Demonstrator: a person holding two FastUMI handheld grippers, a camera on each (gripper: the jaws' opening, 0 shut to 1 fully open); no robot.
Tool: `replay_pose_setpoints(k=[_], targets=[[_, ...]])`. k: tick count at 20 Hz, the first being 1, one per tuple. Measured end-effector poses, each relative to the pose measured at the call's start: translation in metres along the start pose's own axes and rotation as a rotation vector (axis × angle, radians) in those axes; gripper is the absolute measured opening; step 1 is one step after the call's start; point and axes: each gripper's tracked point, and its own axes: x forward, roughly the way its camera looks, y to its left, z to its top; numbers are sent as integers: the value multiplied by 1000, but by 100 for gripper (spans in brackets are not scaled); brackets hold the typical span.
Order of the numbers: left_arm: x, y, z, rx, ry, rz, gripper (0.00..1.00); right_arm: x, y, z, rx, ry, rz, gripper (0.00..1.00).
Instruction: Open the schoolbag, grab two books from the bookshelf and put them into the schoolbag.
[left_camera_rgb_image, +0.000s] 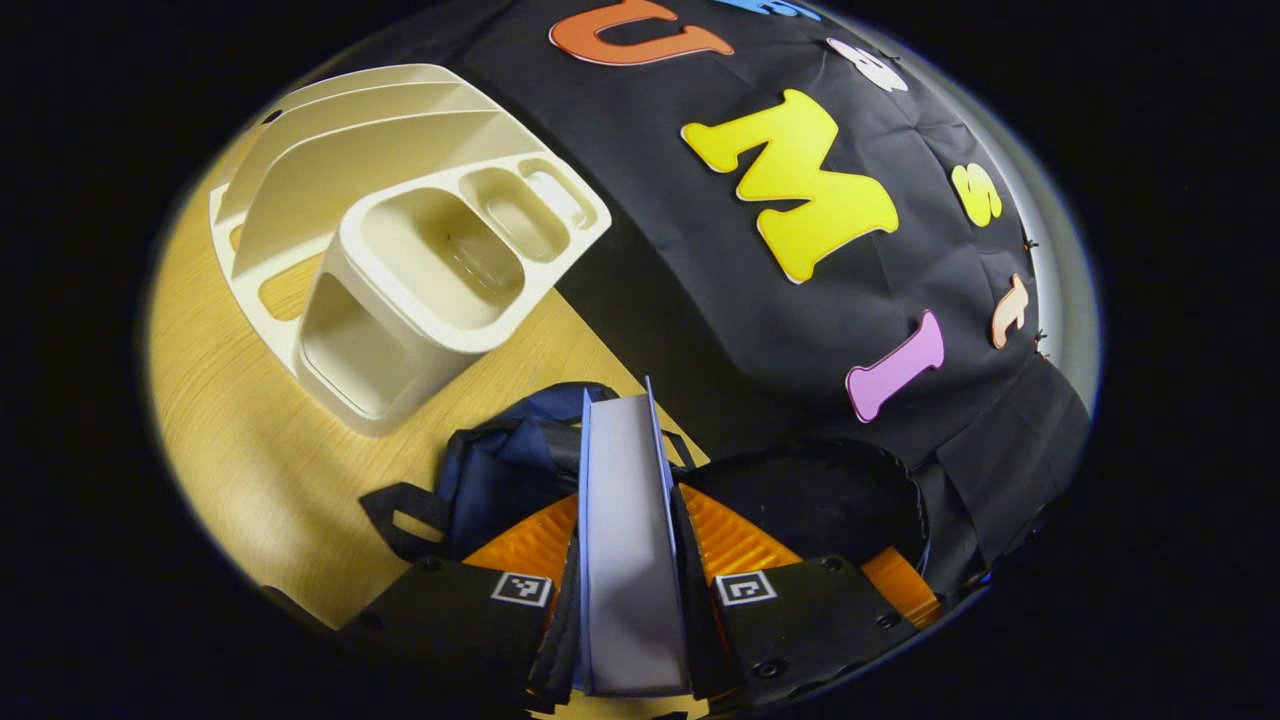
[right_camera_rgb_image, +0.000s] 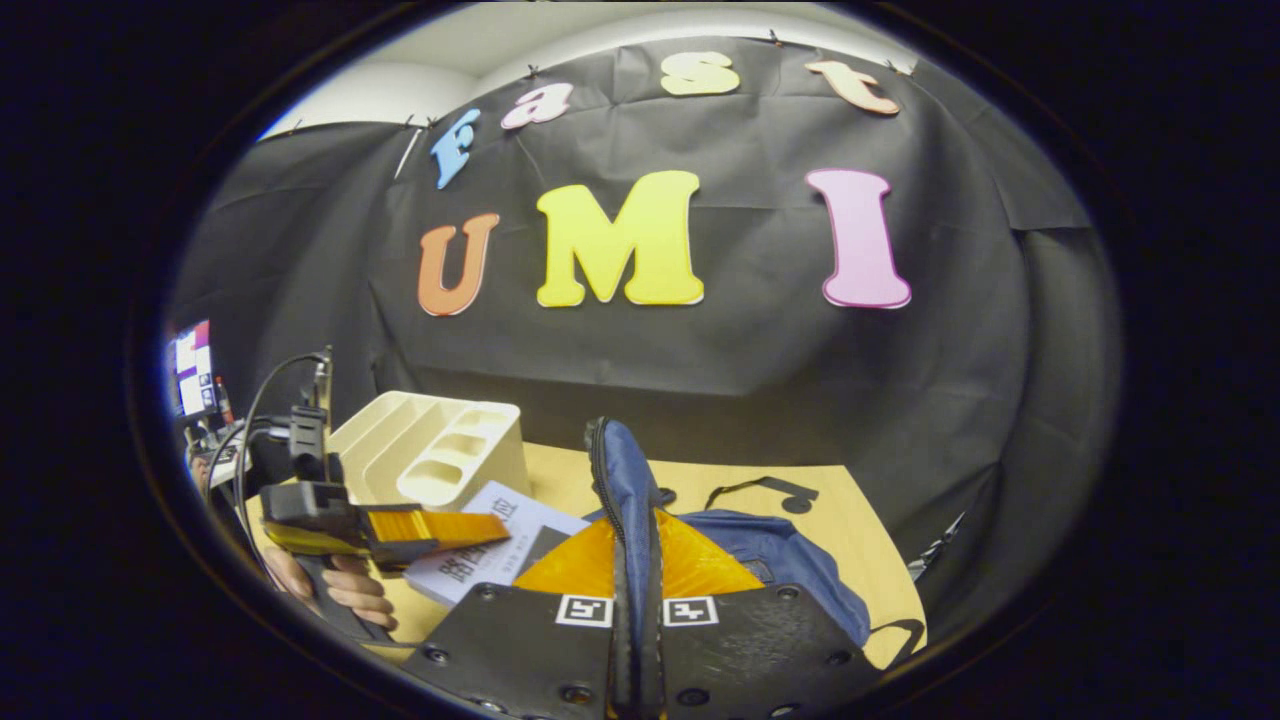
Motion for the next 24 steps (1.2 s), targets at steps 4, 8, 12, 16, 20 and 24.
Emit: replay_pose_setpoints(k=[4, 8, 12, 16, 20, 24], targets=[[23, -13, -22, 28, -4, -5, 46, -1, 13, 4, -24, -11, 19, 4], [54, -29, -47, -5, 15, -39, 46, -3, 20, 13, -46, -24, 19, 4], [78, -46, -69, -21, 13, -70, 41, -2, 15, 21, -26, -42, 10, 4], [86, -41, -76, 12, -41, -52, 47, -2, 3, 21, 8, -49, -8, 4], [86, -20, -77, 88, 2, 32, 66, -2, -3, 15, 24, -39, -2, 4], [81, -1, -68, 264, 7, 144, 80, -1, -18, 7, 26, -36, -36, 4]])
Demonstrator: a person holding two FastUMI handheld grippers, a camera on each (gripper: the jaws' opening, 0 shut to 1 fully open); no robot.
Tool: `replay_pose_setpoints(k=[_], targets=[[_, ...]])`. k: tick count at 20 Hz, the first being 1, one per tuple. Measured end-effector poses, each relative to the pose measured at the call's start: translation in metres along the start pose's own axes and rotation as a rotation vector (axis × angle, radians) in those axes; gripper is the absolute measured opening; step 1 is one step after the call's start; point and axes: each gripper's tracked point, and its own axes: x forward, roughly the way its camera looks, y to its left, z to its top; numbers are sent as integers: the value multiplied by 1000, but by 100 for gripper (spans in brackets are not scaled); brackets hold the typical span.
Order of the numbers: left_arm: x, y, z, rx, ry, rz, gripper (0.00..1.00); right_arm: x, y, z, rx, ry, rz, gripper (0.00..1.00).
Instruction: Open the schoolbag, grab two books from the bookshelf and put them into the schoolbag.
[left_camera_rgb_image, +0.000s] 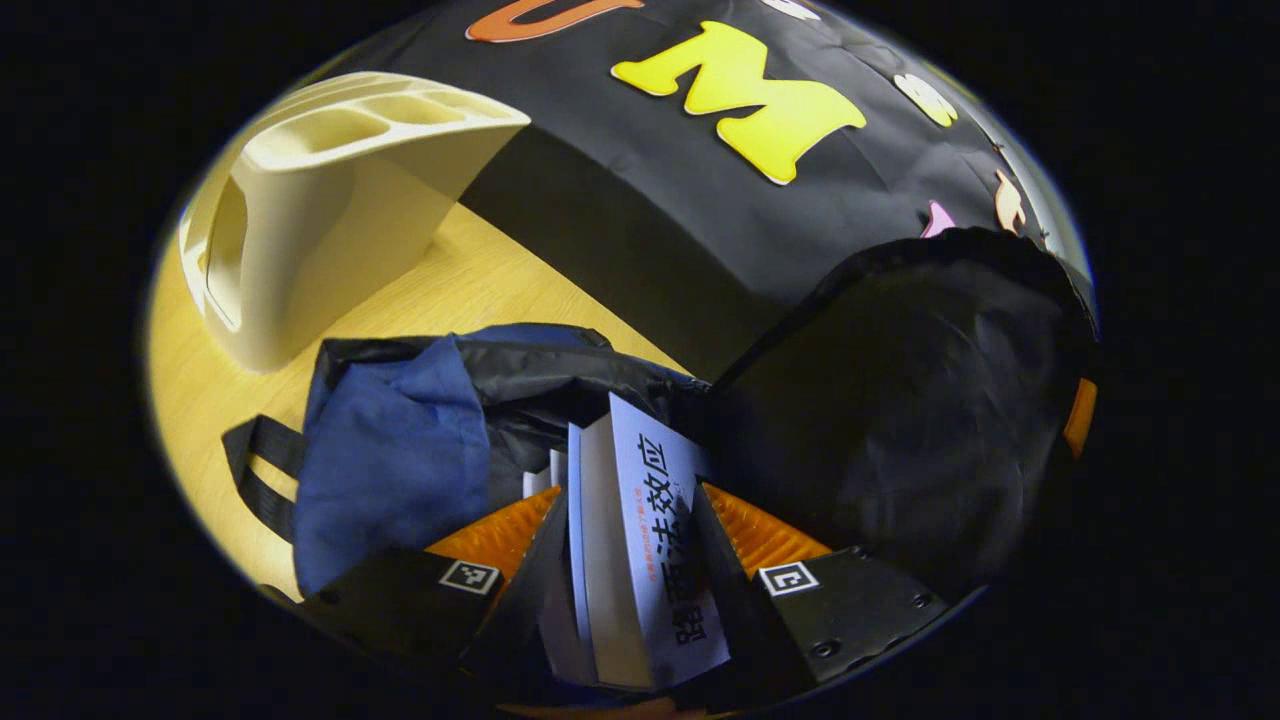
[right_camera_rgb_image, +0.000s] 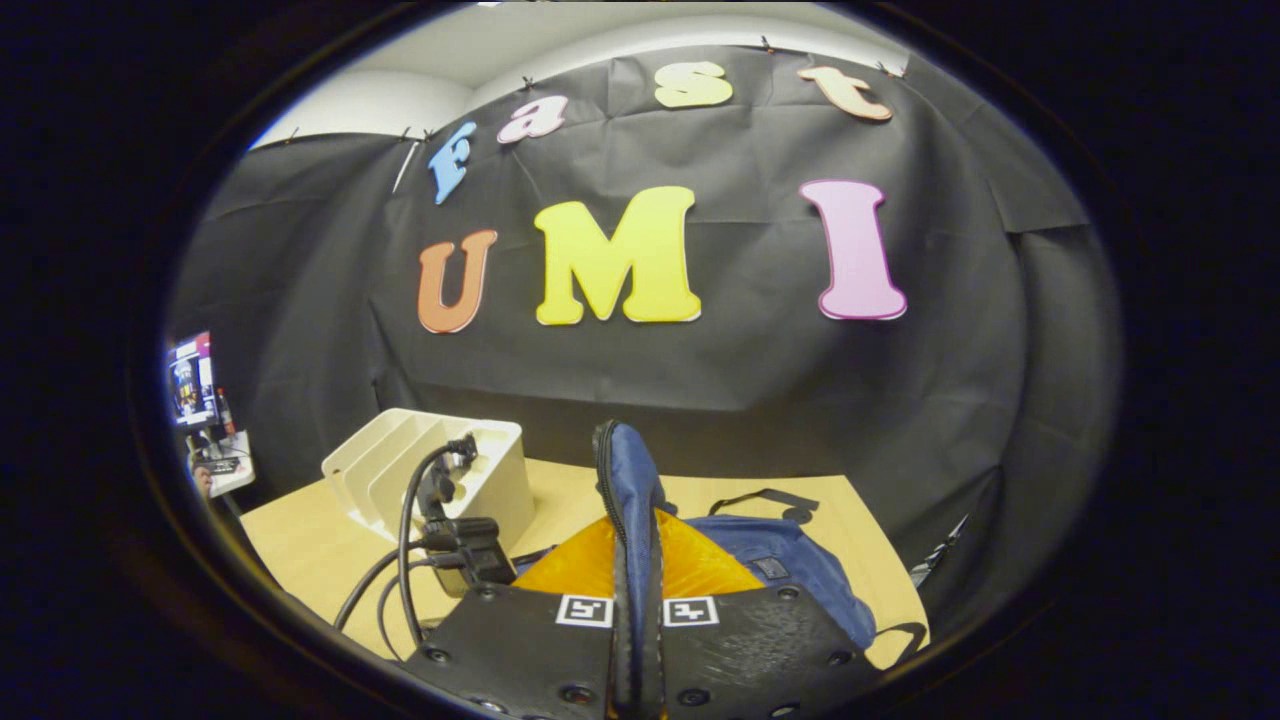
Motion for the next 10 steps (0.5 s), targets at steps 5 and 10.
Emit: replay_pose_setpoints(k=[5, 10], targets=[[-10, 13, -3, 38, 41, 17, 94, 4, -16, -20, 17, 41, -43, 4], [-37, 31, 4, 117, 22, 51, 94, 5, -31, -43, 35, 79, -80, 4]])
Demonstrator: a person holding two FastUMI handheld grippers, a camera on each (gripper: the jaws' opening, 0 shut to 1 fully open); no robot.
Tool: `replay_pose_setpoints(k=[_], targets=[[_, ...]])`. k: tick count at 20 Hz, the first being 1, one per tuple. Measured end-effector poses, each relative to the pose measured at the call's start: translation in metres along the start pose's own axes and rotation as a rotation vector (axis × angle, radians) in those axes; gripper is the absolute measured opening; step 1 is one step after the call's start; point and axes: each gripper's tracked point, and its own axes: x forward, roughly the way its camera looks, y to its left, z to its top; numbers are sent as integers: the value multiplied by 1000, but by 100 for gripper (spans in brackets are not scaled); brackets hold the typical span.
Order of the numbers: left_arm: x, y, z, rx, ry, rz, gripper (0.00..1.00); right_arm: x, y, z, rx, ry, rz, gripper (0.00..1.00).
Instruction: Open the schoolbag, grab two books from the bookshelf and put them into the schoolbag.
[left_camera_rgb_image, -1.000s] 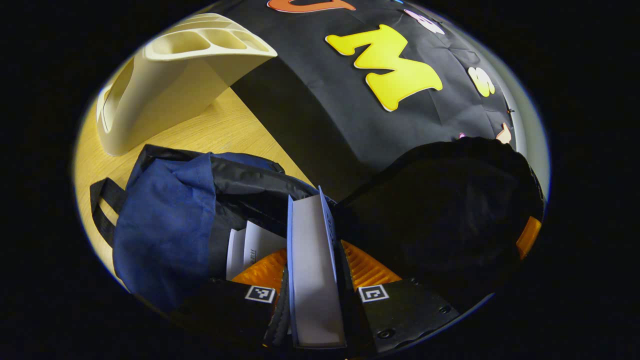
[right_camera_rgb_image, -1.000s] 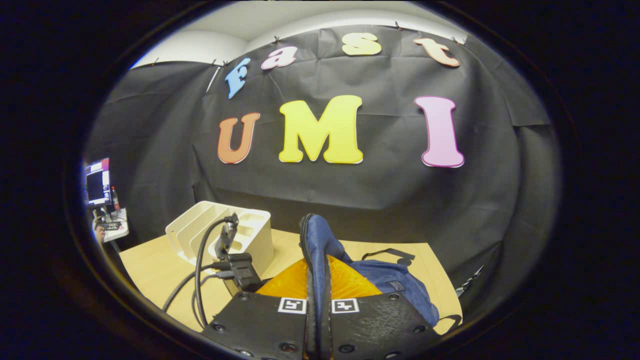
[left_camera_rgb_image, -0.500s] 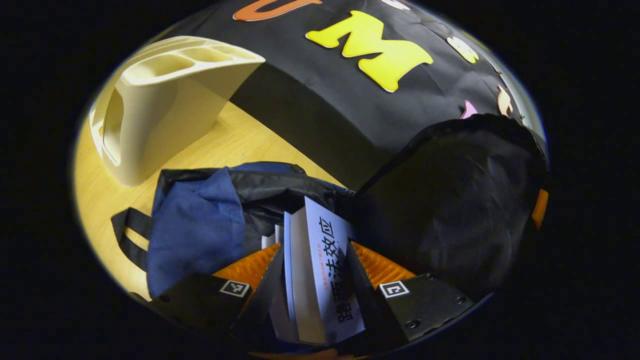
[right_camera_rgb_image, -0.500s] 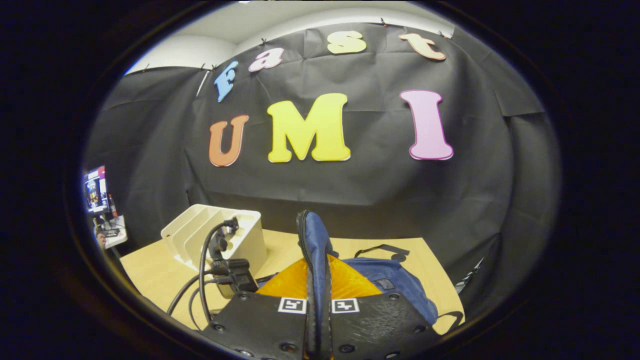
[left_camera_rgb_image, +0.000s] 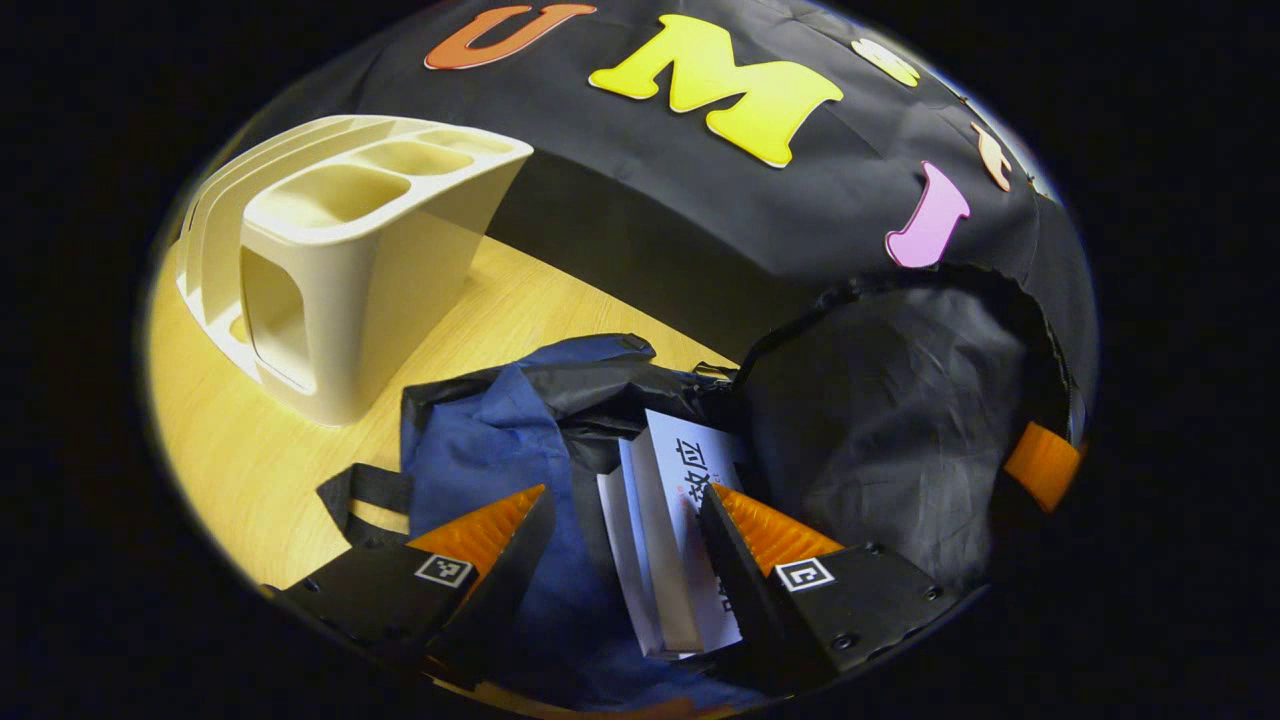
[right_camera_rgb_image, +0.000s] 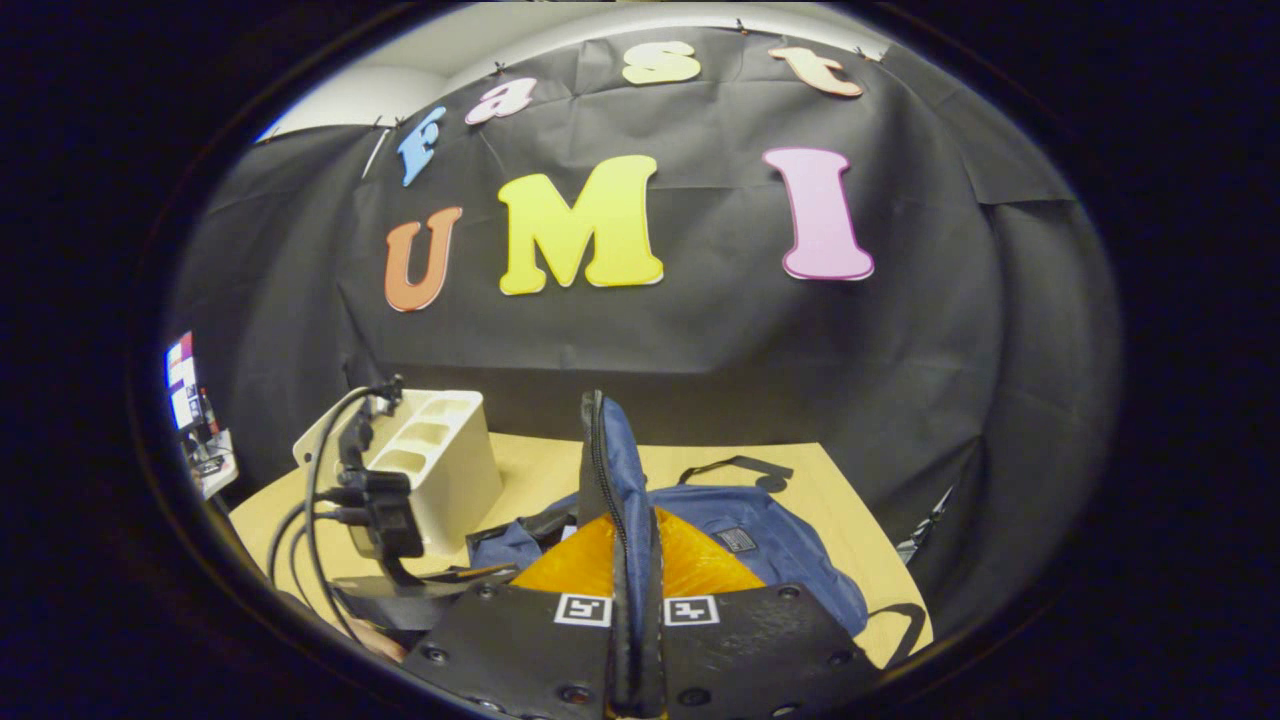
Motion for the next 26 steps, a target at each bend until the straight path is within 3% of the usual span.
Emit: replay_pose_setpoints(k=[10, 12, 15, 16, 20, 24, 26], targets=[[-62, 63, 20, 136, -112, 96, 94, -9, -31, -46, 36, 56, -110, 4], [-79, 75, 27, 140, -140, 116, 94, -16, -33, -52, 27, 63, -134, 16], [-105, 94, 35, 151, -185, 143, 94, -25, -39, -66, 22, 77, -193, 22], [-114, 101, 36, 156, -196, 155, 92, -30, -39, -70, 21, 79, -207, 31], [-154, 127, 44, 214, -263, 214, 92, -49, -34, -79, 45, 64, -233, 38], [-202, 146, 56, 296, -359, 264, 89, -69, -31, -86, 27, 17, -277, 35], [-222, 148, 57, 328, -388, 269, 89, -81, -29, -87, 20, -3, -300, 39]])
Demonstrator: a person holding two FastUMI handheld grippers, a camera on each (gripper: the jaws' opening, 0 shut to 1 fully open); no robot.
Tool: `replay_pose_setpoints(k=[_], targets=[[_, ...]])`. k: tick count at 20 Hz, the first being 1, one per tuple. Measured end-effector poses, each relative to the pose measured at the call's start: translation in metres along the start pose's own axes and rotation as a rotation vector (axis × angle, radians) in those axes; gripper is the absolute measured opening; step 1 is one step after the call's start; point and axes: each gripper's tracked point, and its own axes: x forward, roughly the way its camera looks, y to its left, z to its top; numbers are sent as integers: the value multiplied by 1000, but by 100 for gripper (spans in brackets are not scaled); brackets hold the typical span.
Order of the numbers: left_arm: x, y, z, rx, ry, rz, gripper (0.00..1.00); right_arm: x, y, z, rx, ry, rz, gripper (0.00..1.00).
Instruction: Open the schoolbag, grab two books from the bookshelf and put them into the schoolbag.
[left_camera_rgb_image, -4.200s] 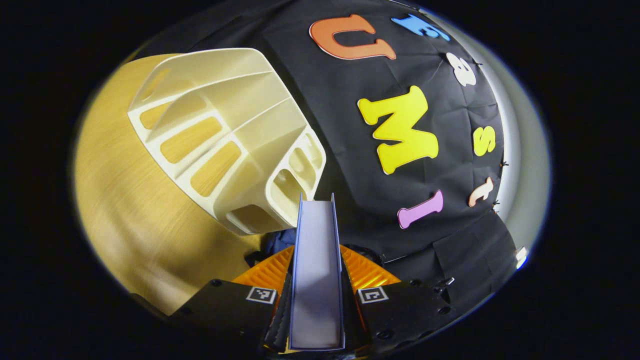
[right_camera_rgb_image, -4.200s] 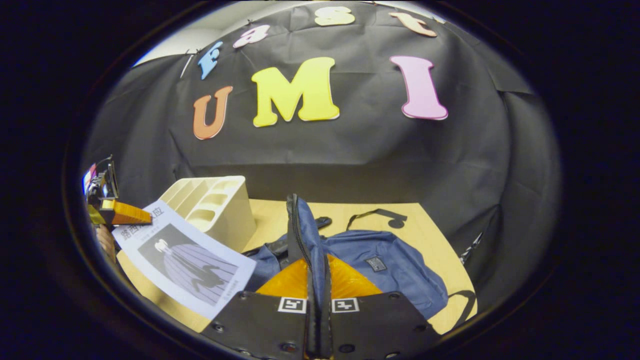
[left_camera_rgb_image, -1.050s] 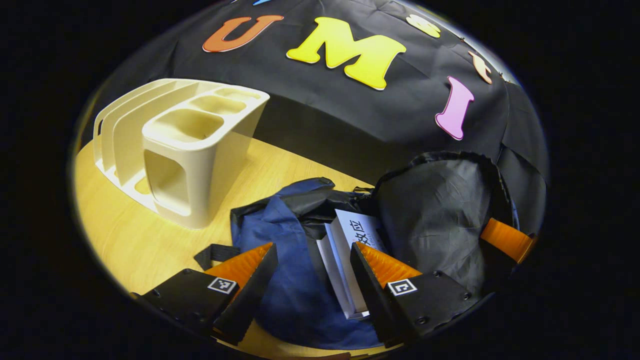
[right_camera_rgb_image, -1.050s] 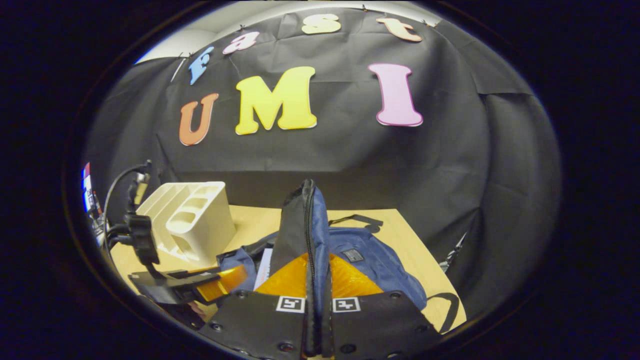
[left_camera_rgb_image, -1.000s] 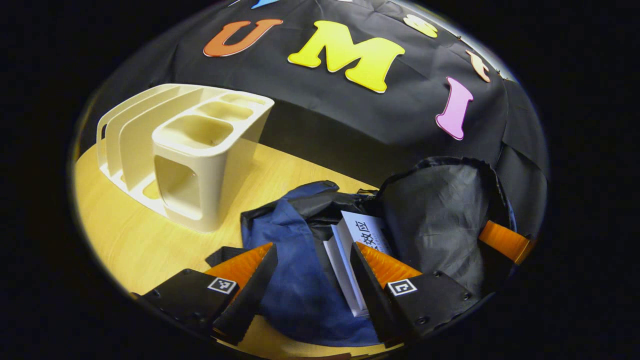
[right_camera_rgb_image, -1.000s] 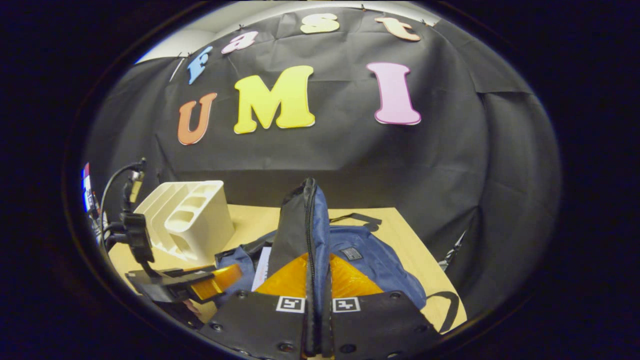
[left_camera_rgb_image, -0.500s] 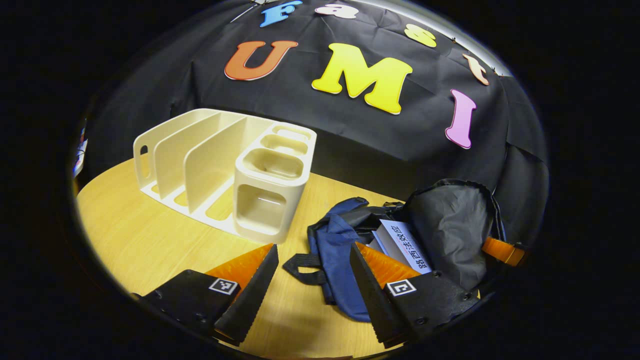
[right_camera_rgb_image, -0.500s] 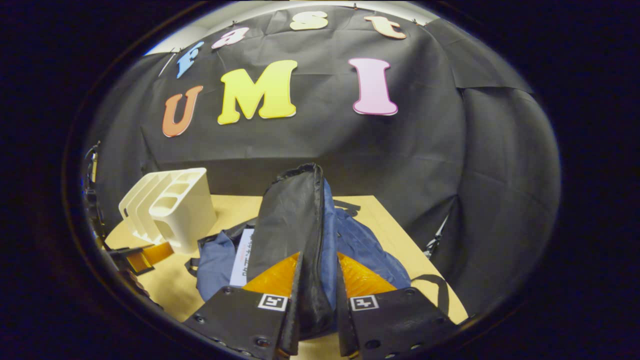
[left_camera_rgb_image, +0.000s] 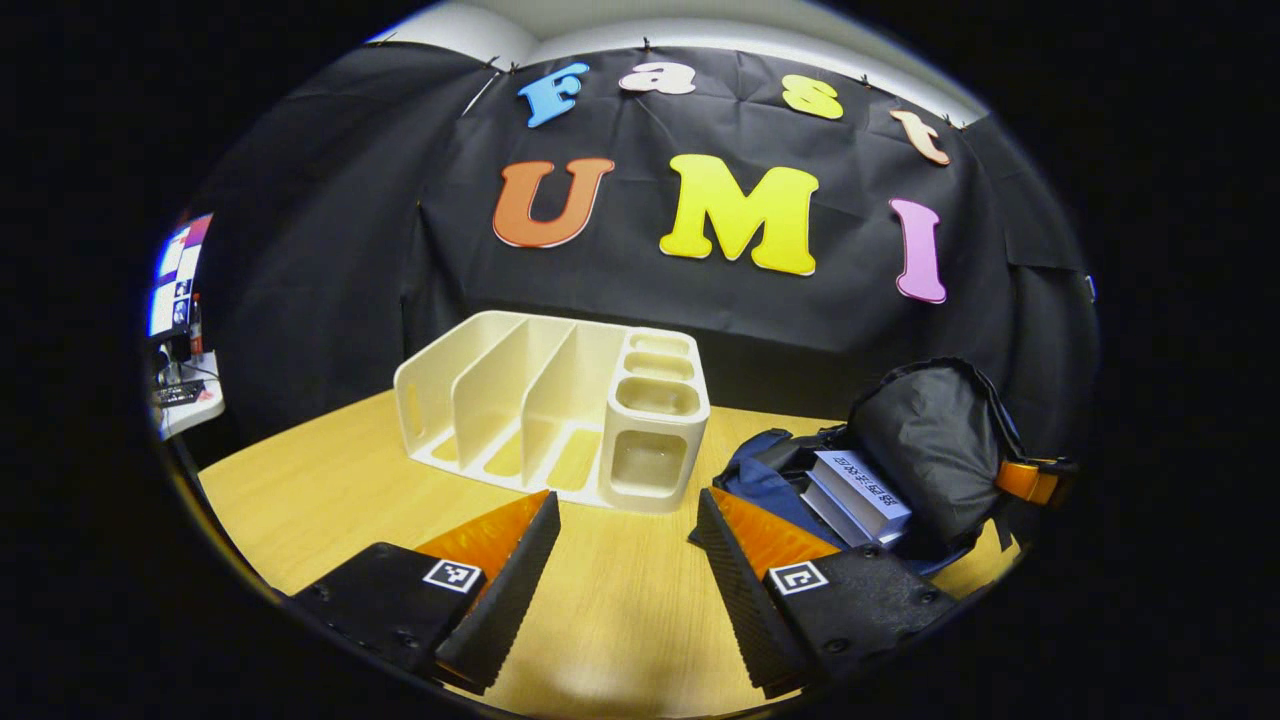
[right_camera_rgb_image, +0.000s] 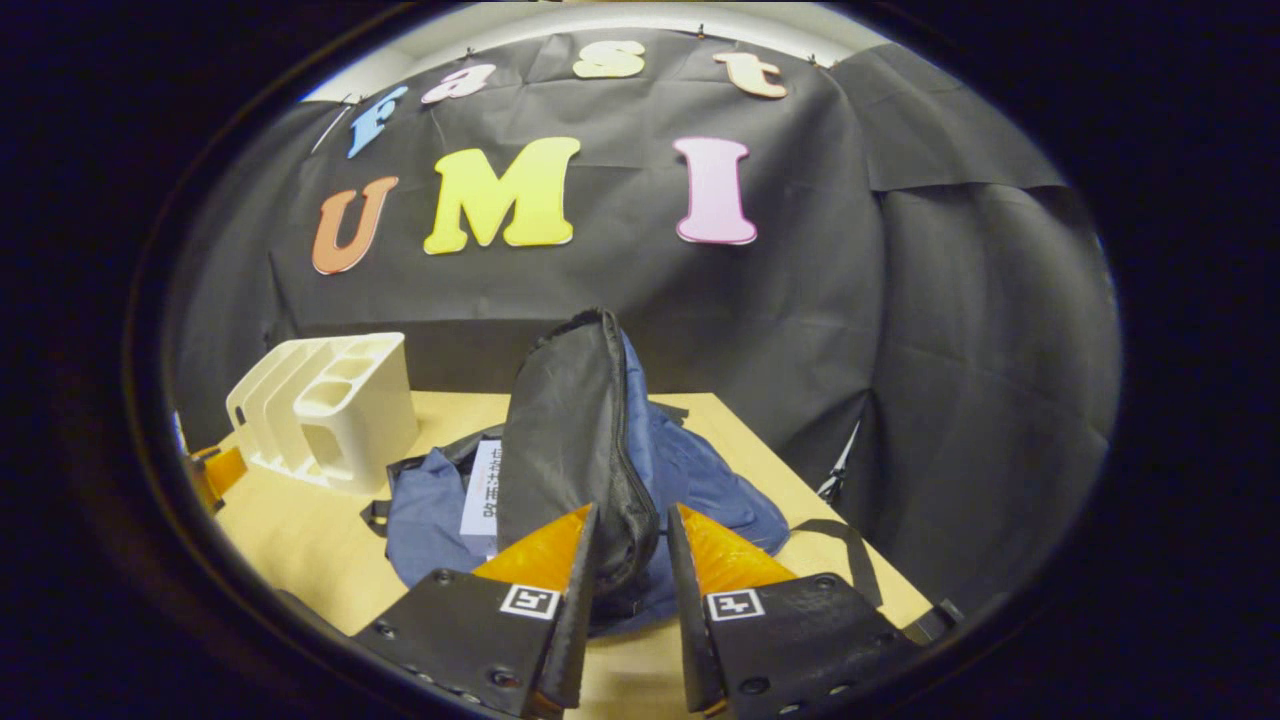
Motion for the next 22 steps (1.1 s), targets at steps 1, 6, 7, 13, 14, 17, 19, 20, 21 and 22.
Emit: replay_pose_setpoints(k=[1, 6, 7, 13, 14, 17, 19, 20, 21, 22], targets=[[-8, 4, 2, 11, -5, 1, 89, -8, 2, 2, 14, -14, 3, 46], [-36, 6, 20, 50, -22, -5, 87, -35, 16, 23, 50, -102, 52, 41], [-43, 3, 26, 57, -30, -13, 87, -39, 20, 24, 61, -111, 67, 41], [-72, -11, 47, 99, -84, -59, 87, -77, 11, 29, 55, -159, 65, 48], [-76, -15, 51, 81, -88, -75, 87, -86, 10, 33, 45, -179, 61, 48], [-91, -28, 58, 77, -111, -134, 89, -107, 8, 40, 22, -223, 80, 64], [-94, -20, 61, 85, -121, -121, 91, -111, 6, 39, 45, -217, 84, 75], [-95, -13, 62, 76, -123, -106, 91, -111, 5, 39, 54, -211, 86, 77], [-93, -9, 62, 65, -125, -99, 91, -112, 4, 37, 58, -203, 89, 83], [-89, -6, 62, 64, -126, -104, 91, -111, 5, 36, 58, -195, 92, 86]])
